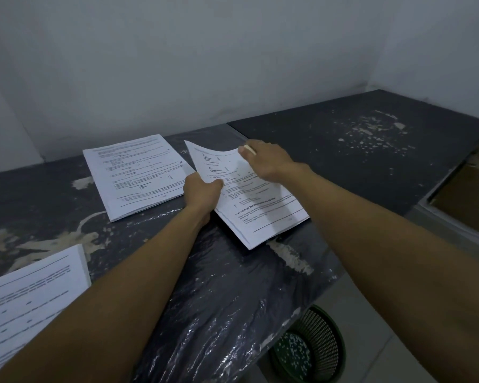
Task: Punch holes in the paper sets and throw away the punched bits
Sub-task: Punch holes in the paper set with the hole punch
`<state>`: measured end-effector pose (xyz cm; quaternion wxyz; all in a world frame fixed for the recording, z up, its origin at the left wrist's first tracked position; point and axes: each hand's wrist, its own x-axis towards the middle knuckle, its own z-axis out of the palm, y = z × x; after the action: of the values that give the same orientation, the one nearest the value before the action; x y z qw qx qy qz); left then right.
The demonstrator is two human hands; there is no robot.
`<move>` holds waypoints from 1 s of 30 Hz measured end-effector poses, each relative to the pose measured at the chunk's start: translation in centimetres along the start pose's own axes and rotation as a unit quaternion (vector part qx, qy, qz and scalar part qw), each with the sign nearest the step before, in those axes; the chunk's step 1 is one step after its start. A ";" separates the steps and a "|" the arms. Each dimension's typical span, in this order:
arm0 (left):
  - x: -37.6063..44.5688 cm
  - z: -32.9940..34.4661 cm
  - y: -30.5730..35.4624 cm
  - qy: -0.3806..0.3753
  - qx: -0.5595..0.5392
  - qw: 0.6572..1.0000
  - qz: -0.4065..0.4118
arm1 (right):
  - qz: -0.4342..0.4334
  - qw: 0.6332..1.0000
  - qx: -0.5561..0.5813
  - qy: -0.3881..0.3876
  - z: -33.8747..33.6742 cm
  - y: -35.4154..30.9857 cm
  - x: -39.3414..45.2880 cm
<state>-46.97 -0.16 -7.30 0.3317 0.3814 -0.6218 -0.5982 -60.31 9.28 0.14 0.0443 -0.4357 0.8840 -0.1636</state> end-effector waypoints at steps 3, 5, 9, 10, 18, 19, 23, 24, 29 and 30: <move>0.1 0.0 -0.1 -0.001 -0.005 1.000 0.000 | -0.001 0.997 0.071 -0.012 -1.5 0.3 0.3; 0.1 0.1 -0.1 -0.002 -0.012 1.000 -0.007 | 0.003 0.995 0.093 -0.018 -1.8 0.4 0.4; 0.1 0.1 0.1 -0.007 -0.035 0.999 -0.016 | 0.013 0.994 0.104 -0.025 -2.2 0.3 0.4; 0.0 0.1 0.1 -0.010 -0.042 0.999 -0.019 | 0.016 0.995 0.098 -0.030 -2.5 0.2 0.6; 0.3 -0.3 0.4 0.007 -0.076 0.996 -0.049 | 0.048 0.990 0.127 -0.044 -2.9 0.1 0.9; 0.3 -0.3 0.4 0.008 -0.075 0.996 -0.051 | 0.044 0.990 0.126 -0.045 -2.9 0.1 0.8; 0.1 -0.8 1.1 0.012 -0.074 0.996 -0.052 | 0.030 0.991 0.120 -0.042 -2.6 0.1 0.5; 0.0 -1.0 1.4 0.014 -0.071 0.996 -0.050 | 0.033 0.991 0.121 -0.041 -2.7 0.0 0.4; -0.6 -4.2 3.5 0.012 -0.053 0.998 -0.028 | 0.048 0.991 0.114 -0.059 -3.2 -0.6 0.5; -0.9 -5.1 3.9 0.014 -0.050 0.998 -0.021 | 0.056 0.990 0.114 -0.064 -3.3 -0.6 0.6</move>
<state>-42.40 -1.94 -3.06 0.3467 0.3853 -0.5781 -0.6302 -60.91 9.29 3.44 0.1593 -0.3874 0.8778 -0.2323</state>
